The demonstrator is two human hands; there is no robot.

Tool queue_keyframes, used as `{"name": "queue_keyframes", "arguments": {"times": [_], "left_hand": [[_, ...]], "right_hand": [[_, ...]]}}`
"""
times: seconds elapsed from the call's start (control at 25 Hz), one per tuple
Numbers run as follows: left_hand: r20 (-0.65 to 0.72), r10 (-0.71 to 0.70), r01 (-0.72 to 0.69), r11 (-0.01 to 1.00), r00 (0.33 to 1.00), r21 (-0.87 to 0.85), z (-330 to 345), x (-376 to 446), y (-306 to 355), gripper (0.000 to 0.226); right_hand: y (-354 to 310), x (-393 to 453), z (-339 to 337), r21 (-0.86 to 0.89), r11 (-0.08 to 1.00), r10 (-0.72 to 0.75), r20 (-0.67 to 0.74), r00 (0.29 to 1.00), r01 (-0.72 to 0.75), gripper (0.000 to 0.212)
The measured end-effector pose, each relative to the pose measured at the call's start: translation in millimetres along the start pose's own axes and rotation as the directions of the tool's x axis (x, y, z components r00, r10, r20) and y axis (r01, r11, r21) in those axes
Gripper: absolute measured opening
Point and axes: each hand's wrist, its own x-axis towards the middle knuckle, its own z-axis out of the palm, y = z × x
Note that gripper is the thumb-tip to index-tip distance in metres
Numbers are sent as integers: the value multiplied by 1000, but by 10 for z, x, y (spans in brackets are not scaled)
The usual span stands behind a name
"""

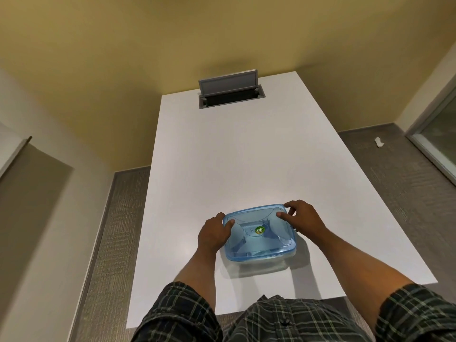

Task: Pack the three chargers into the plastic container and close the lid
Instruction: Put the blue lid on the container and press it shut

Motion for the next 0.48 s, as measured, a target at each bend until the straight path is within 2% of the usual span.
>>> {"name": "queue_keyframes", "arguments": {"times": [0.24, 0.4, 0.48], "left_hand": [[25, 28, -29, 997, 999, 72, 31, 56, 22, 51], [102, -16, 4, 993, 995, 121, 65, 85, 76, 52], [138, -42, 20, 987, 990, 159, 70, 93, 106, 55]], "right_hand": [[31, -36, -13, -60, 997, -45, 40, 998, 48, 52], [21, -31, -8, -102, 991, -83, 75, 994, 90, 47], [21, -20, -30, -135, 984, -100, 124, 987, 117, 54]]}}
